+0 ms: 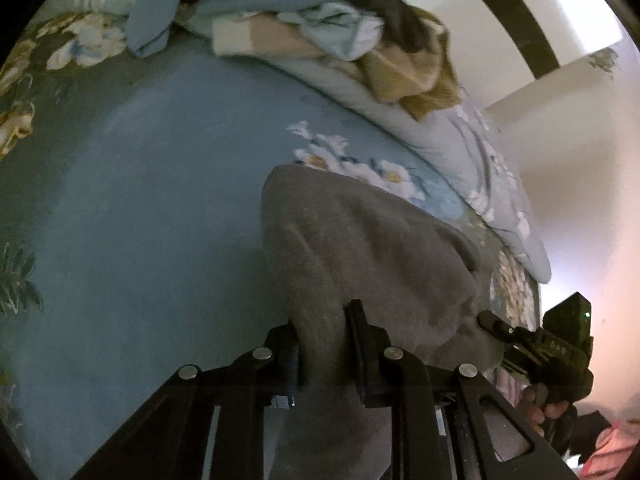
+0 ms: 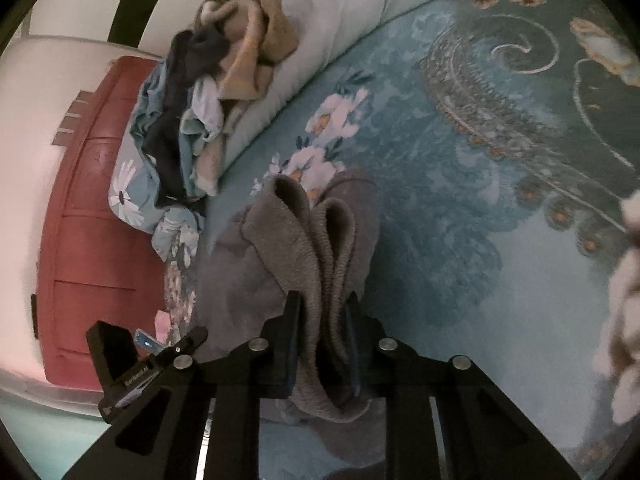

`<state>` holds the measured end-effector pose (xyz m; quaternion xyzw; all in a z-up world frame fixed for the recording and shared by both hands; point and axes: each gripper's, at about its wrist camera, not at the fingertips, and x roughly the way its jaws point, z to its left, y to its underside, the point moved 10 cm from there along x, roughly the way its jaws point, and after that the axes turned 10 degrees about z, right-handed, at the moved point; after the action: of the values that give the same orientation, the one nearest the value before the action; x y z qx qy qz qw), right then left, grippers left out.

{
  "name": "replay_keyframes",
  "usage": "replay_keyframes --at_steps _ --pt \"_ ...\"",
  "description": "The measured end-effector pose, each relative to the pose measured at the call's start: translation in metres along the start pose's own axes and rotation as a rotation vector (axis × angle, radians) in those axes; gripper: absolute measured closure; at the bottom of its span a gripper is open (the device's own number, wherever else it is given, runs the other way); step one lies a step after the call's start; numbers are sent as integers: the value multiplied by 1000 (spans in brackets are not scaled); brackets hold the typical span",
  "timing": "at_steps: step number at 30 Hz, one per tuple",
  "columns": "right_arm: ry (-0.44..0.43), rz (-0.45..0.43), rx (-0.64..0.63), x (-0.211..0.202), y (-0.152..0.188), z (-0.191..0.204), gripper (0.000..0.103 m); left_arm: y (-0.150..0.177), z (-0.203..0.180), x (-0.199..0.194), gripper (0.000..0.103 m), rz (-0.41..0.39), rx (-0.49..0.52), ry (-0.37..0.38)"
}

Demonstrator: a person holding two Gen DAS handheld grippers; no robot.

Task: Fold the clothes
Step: 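Lift the folded sweatshirt with both grippers and carry it to the pink stack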

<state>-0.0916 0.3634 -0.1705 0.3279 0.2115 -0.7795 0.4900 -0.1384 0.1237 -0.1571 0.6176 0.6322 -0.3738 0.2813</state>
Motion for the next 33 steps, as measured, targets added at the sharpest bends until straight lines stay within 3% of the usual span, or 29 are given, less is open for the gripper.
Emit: replay_keyframes --at_steps 8,16,26,33 --pt "3 -71 -36 -61 11 7 82 12 -57 -15 81 -25 79 46" --pt "6 -155 -25 -142 7 -19 82 33 -153 -1 81 -1 211 94" --pt "87 -263 17 -282 15 -93 82 70 -299 50 81 87 398 163" --pt "172 -306 92 -378 25 -166 82 121 -402 102 81 207 515 223"
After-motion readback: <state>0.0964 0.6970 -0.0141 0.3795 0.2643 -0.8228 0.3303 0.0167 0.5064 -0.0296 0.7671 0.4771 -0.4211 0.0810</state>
